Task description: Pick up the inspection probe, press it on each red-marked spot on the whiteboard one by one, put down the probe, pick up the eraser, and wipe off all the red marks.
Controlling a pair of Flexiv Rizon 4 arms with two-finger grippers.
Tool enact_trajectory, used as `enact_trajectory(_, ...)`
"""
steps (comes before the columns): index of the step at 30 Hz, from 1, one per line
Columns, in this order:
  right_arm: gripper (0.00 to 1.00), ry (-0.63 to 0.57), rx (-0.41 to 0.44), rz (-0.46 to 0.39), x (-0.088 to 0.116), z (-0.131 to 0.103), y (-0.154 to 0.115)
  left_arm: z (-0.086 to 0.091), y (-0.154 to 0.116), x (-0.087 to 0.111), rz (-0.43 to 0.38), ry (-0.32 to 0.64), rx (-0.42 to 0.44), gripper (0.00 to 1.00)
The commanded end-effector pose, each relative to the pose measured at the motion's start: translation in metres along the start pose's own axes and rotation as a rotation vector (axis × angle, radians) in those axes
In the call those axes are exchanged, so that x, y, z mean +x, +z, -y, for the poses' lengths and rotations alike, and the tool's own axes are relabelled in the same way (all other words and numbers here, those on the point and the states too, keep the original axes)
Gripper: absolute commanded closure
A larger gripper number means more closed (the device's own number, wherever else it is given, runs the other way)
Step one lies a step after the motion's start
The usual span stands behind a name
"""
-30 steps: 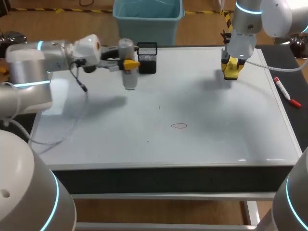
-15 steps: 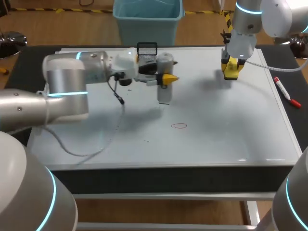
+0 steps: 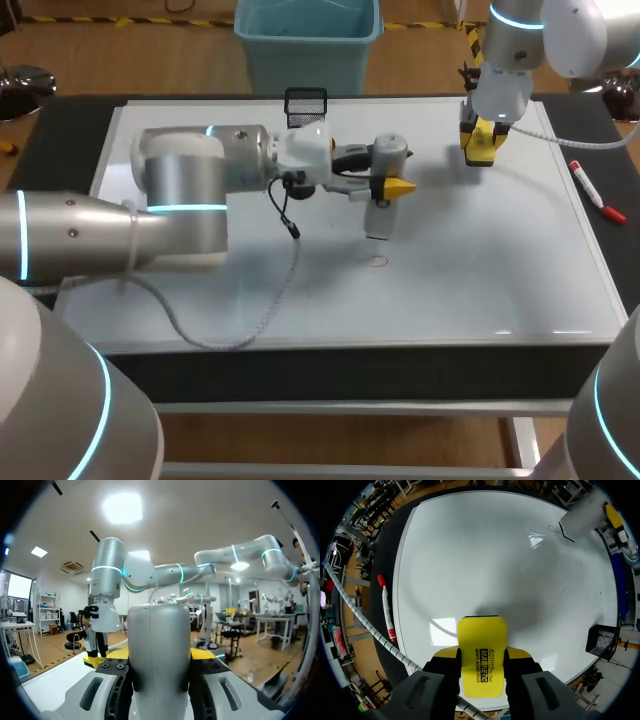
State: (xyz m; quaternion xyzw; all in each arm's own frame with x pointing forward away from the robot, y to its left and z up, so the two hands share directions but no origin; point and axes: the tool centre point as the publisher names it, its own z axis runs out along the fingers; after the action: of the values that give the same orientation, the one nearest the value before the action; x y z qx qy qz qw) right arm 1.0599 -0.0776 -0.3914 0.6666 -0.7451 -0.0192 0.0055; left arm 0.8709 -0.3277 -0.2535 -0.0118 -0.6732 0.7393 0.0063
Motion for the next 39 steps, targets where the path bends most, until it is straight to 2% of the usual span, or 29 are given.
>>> enact_trajectory(1,1.00,-0.002,0.001,-0.003,0.001,0.000,-0.001,-0.009,0.000,0.009,0.023,0.008,0.025,1.00)
enact_trajectory(23,1.00,-0.002,0.001,-0.003,0.001,0.000,-0.001,-0.021,-0.015,0.035,0.070,0.015,0.034,1.00)
enact_trajectory(39,1.00,-0.002,0.001,-0.003,0.001,0.000,-0.001,-0.028,-0.020,0.034,0.074,0.030,0.048,1.00)
